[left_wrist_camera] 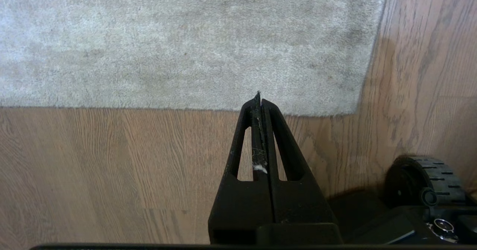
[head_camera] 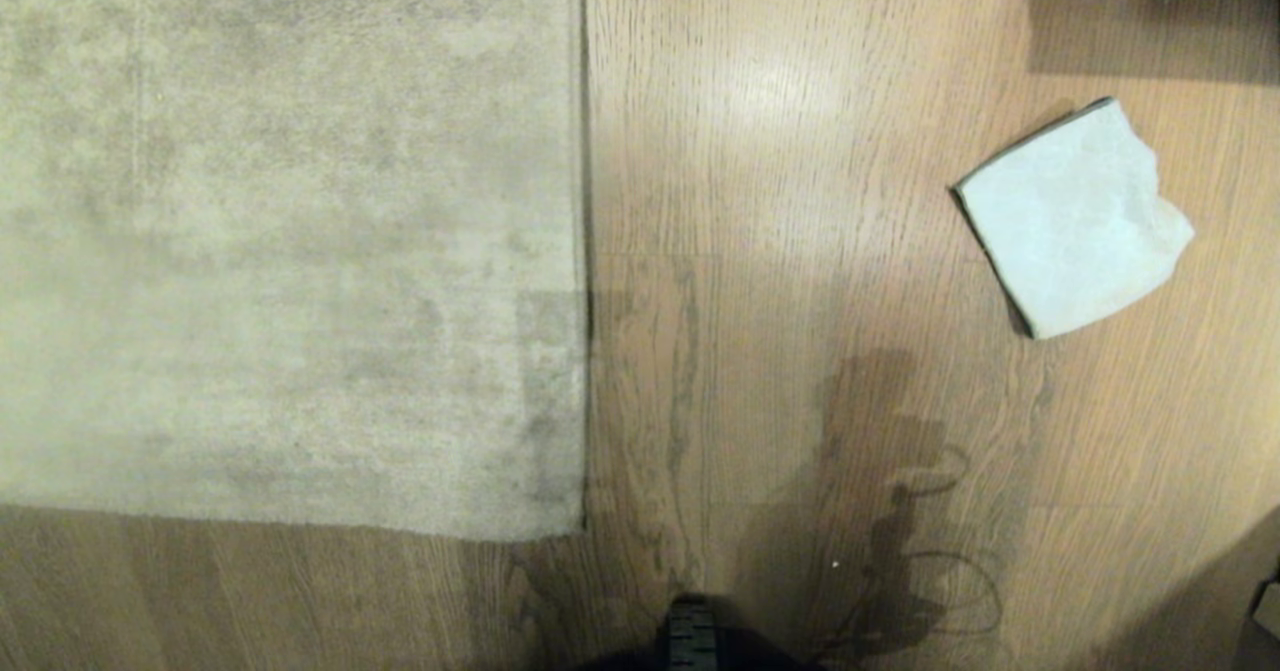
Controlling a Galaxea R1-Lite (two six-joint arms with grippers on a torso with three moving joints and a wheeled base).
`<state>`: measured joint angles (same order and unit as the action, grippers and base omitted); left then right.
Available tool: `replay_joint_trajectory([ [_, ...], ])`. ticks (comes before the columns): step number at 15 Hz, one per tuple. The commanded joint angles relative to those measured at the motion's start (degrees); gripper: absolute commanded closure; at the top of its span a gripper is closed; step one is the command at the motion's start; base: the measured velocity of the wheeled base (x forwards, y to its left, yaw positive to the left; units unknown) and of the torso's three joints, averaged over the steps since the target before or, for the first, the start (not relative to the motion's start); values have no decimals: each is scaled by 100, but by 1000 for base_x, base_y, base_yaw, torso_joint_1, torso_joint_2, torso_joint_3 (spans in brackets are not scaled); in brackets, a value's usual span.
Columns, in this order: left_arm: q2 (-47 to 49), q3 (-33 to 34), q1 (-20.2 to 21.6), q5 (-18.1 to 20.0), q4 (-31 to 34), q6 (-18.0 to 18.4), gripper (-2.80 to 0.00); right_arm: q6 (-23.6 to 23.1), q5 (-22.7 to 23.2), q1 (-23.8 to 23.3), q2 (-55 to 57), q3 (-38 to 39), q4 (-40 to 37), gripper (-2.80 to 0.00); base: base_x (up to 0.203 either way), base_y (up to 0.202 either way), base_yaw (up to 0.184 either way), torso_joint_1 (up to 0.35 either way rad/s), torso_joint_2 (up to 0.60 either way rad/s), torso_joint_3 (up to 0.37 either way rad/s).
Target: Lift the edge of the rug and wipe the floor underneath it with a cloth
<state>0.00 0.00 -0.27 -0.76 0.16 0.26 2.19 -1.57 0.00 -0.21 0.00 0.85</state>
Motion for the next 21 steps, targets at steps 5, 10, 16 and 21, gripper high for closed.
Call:
replay_joint_trajectory([
  [5,0,0,0,5,-7,1,0,0,-1,0,21,0,3,0,0,0,0,0,0,0],
  [10,0,0,0,40,-7,1,0,0,-1,0,21,0,3,0,0,0,0,0,0,0],
  [16,0,0,0,120,-7,18,0,0,-1,0,21,0,3,0,0,0,0,0,0,0],
  [21,0,0,0,120,-7,27,0,0,-1,0,21,0,3,0,0,0,0,0,0,0],
])
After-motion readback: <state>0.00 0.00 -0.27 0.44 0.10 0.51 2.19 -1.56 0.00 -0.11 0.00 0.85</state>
